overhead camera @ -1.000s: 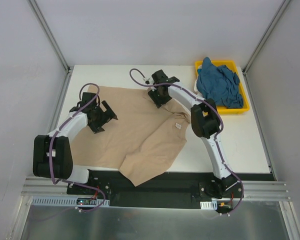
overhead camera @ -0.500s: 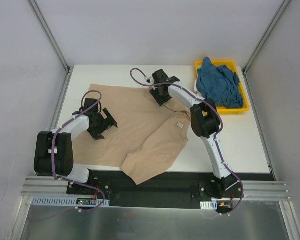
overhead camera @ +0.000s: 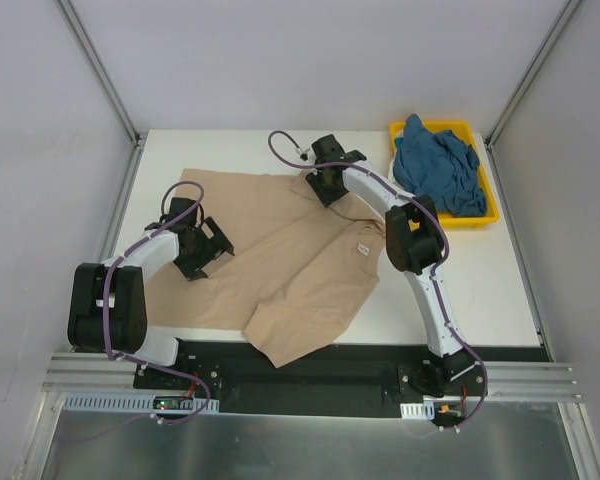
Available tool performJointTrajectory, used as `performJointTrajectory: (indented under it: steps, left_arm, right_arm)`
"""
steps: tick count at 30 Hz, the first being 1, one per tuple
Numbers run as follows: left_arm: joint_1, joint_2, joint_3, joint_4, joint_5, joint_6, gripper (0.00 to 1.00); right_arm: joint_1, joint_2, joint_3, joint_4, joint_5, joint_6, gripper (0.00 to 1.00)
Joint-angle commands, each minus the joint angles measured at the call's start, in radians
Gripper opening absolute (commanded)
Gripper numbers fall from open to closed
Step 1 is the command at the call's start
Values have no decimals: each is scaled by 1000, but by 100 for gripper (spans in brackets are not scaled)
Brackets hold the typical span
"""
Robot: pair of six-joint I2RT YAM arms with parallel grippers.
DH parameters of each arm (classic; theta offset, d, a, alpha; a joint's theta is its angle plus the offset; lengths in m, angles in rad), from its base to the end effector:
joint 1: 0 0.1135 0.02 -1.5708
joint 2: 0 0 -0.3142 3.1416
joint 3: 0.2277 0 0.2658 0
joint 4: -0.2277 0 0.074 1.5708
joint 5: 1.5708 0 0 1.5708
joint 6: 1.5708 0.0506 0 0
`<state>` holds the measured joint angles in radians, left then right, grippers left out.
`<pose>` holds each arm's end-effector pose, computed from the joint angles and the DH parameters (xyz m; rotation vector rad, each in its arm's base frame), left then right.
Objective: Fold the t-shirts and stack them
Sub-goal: Flatten out the tshirt
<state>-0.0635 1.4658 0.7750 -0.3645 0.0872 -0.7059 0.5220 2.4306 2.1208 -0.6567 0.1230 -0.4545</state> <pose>0.2853 -0.0226 0.1990 -0.8142 2.5446 -0.3723 0.5176 0.2906 0.1945 -1.1443 2.2580 -0.1292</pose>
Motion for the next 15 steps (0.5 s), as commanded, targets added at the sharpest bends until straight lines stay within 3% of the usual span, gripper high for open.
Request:
performJointTrajectory:
  steps: [1,10,15]
  left_arm:
    - [19,-4,-36,-122,-153,33,99]
    - [25,-18,-34,-143,-191,28,99]
    - [25,-6,-25,-146,-192,26,99]
  right_arm:
    - [-33,1,44,35,67,-44,47]
    - [-54,-7,51,65,125,-70,39]
    - [-56,-4,48,61,67,-43,37]
